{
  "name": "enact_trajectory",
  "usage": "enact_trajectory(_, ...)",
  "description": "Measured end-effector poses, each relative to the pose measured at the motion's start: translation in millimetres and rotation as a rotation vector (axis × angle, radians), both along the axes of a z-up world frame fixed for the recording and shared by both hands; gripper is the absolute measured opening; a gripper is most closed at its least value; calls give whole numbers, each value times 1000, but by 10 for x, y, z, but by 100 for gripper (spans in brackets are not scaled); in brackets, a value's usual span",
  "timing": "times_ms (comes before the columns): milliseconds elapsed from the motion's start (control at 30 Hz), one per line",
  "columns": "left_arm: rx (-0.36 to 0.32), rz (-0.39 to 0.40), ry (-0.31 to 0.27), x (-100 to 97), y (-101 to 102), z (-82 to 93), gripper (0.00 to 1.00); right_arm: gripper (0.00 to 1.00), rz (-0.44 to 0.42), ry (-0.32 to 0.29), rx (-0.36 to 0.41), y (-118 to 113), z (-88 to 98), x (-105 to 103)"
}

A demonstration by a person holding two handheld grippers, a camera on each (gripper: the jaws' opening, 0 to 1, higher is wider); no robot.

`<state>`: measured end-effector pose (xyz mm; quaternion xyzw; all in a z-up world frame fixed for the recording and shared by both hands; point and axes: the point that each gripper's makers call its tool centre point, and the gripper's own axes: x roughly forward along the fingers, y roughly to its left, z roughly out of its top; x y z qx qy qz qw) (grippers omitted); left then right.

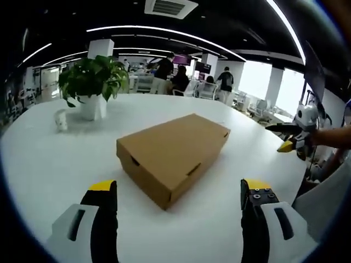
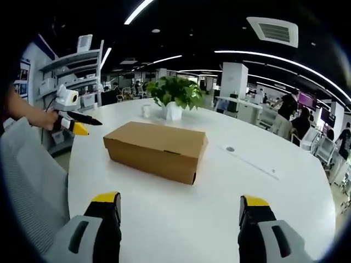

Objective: Operate the shoe box by opening the lid, removing the specified soft item, and placing it in the target area until the item is outside and the box remains undamaged.

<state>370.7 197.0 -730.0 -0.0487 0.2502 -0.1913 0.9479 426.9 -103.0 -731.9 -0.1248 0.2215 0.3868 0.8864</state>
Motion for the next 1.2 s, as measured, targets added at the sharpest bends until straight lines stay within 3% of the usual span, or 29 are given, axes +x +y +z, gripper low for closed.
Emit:
enact_trajectory(500,46,2,21,243,-15,-165,95,82,64,-5,-26,220,-204,412)
enact_trajectory(967,87,9,102,417,53,-377,92,74,117,4,-58,476,-286,741)
enact_trajectory(1200,100,13,115,439,32,-377,90,69,154,6,-66,645,-309,870)
